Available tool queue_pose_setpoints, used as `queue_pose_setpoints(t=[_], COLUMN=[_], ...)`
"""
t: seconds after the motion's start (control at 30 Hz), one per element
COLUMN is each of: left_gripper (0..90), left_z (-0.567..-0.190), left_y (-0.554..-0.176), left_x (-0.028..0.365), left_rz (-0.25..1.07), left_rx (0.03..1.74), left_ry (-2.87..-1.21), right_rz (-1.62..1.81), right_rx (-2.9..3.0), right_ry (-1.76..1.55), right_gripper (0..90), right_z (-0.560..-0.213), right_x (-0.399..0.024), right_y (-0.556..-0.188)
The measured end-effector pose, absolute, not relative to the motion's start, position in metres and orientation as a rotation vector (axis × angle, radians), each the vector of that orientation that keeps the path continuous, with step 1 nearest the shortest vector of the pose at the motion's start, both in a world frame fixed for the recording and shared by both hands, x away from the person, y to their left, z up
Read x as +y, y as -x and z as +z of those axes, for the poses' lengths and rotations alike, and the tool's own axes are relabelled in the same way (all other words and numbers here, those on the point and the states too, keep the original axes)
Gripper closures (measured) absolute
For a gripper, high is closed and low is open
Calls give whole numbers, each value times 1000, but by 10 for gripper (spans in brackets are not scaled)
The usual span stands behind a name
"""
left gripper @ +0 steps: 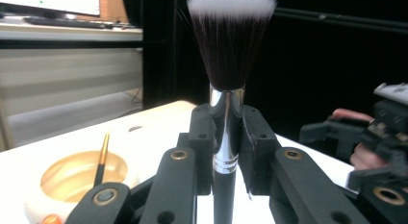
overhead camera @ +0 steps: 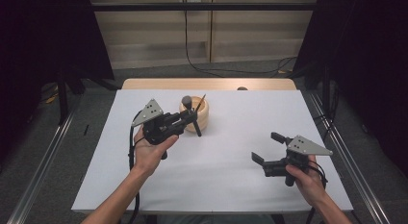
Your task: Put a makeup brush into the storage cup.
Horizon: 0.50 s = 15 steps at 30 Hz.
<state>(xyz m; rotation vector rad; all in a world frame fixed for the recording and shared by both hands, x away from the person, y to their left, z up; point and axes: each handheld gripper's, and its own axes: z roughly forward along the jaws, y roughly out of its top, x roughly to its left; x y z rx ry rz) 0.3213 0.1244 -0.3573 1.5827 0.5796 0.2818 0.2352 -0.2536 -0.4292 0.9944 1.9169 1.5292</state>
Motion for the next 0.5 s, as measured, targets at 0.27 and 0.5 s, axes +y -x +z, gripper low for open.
queue_pose_setpoints(t=[0.27,0.5], left_gripper=[775,775], left_z=[-346,-344], left_y=[-330,-340], left_x=[136,146], left_rz=[304,321], left_rx=[602,646], left_ry=[-1573,-1572], right_rz=[1493,1480], right_rx=[1889,1869], right_ry=[-1023,-1057], right_gripper=[0,8], right_z=[-437,-445], right_x=[-267,-278], right_y=[-213,-199])
